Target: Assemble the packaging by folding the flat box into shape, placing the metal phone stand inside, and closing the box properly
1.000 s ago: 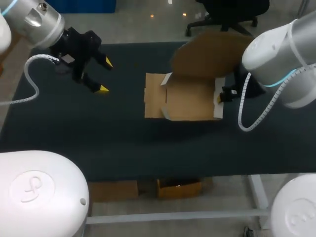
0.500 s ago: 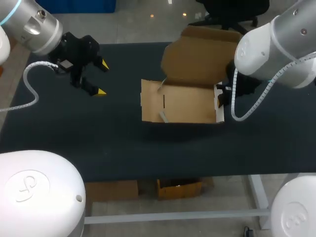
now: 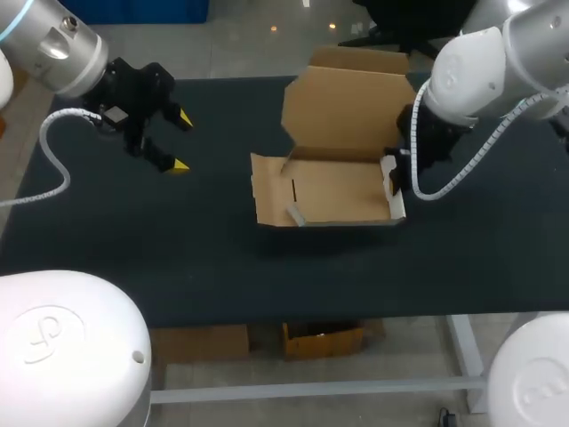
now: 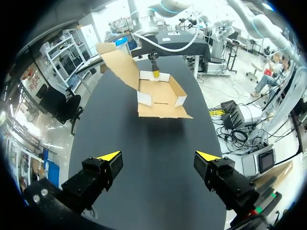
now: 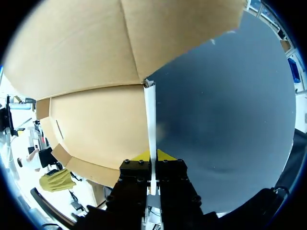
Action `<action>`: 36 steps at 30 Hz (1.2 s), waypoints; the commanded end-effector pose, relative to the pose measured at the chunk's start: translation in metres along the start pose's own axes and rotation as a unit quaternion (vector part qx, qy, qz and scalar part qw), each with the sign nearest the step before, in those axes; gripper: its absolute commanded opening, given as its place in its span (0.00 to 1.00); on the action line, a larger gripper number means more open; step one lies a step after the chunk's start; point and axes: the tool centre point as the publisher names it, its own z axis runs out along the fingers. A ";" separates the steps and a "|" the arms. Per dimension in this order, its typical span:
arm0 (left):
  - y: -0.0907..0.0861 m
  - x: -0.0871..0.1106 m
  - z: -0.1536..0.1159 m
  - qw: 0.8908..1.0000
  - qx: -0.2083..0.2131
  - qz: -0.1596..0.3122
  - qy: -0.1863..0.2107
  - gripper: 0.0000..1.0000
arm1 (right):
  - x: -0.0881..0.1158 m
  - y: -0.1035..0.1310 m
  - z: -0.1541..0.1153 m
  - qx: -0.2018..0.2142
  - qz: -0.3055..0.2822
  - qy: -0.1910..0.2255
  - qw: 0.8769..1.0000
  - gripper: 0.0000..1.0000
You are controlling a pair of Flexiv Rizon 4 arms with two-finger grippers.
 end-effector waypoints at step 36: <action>0.035 0.006 0.015 1.000 0.021 -0.006 -0.020 1.00 | 0.016 -0.018 0.028 0.143 0.105 -0.089 0.980 0.00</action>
